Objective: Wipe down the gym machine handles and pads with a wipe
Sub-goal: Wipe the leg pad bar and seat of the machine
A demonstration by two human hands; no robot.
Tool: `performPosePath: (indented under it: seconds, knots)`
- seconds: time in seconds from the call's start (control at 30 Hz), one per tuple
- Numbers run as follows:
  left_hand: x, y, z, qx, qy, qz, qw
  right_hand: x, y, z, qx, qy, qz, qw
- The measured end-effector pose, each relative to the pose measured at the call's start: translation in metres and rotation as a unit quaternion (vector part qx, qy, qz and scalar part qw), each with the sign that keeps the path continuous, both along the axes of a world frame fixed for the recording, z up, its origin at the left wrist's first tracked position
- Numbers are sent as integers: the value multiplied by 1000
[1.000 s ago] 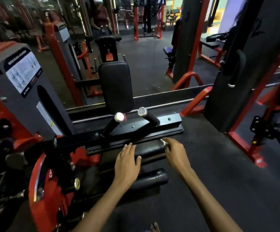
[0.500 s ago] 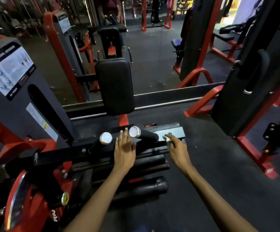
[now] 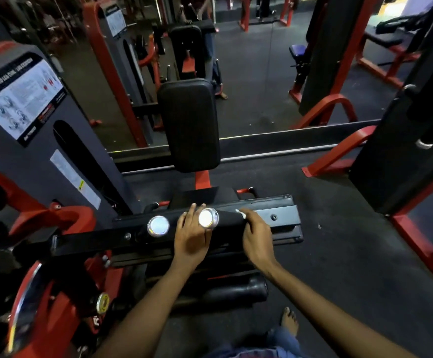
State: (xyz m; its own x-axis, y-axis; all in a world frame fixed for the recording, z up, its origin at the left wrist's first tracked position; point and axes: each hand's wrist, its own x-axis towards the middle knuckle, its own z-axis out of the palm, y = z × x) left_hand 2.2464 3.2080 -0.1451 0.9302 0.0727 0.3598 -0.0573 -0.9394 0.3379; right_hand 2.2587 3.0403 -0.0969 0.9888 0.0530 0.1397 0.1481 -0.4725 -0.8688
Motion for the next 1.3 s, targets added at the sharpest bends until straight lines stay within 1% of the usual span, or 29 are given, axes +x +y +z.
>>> performPosePath:
  seconds: [0.03, 0.1, 0.2, 0.27, 0.33, 0.37, 0.4, 0.5, 0.57, 0.63, 0.7, 0.77, 0.8, 0.87, 0.93, 1.0, 1.1, 1.17, 1.23, 1.3]
  knots:
    - [0, 1, -1, 6, -3, -3, 1000, -2, 4, 7, 17, 4, -11, 1000]
    - [2, 2, -5, -2, -16, 7, 1000, -10, 12, 26, 54, -21, 8, 998]
    - [5, 0, -9, -4, -52, 17, 998, -27, 22, 43, 96, -118, 97, 984]
    - [5, -1, -8, 10, -68, 13, 998, -31, 18, 37, 72, -196, 165, 964]
    - [7, 2, -12, 28, -54, 9, 998, -22, 3, 18, -2, -247, 218, 944]
    - [5, 3, -14, 40, -41, 11, 998, -15, -6, 6, -39, -248, 221, 943]
    - [6, 4, -18, 49, -27, 16, 998, -7, -16, -6, -63, -226, 208, 950]
    - [3, 5, -18, 42, -6, 21, 999, 7, -35, -26, -88, -104, 149, 979]
    - [0, 2, -11, 20, -16, 21, 999, 8, -33, -23, -69, -66, 113, 989]
    - [-1, 1, -4, 37, -35, 8, 999, 5, -22, -5, 3, -46, 59, 997]
    - [-5, 6, -5, 55, -36, 4, 998, -3, -7, 20, 61, -83, 26, 994]
    - [-11, 15, -9, 49, -16, 48, 998, -16, 6, 38, 93, -147, 55, 983]
    - [-14, 18, -11, 48, -5, 65, 997, -23, 11, 42, 90, -177, 86, 976]
    - [-19, 23, -14, 57, 8, 68, 996, -31, 17, 35, 54, -224, 140, 963]
    - [-19, 23, -15, 59, 11, 61, 996, -30, 15, 19, 13, -243, 153, 958]
    - [-18, 20, -13, 54, 11, 69, 996, -27, 7, 4, -7, -221, 129, 967]
    - [-15, 19, -15, 54, 17, 78, 995, -18, -12, -19, -31, -125, 92, 987]
    - [-12, 21, -14, 51, 21, 76, 996, -12, -25, -27, -57, -70, 86, 992]
    - [-8, 22, -11, 48, 21, 71, 996, -8, -30, -19, -43, -63, 54, 996]
    - [-7, 22, -12, 57, 18, 72, 996, -14, -21, 3, 12, -117, 19, 993]
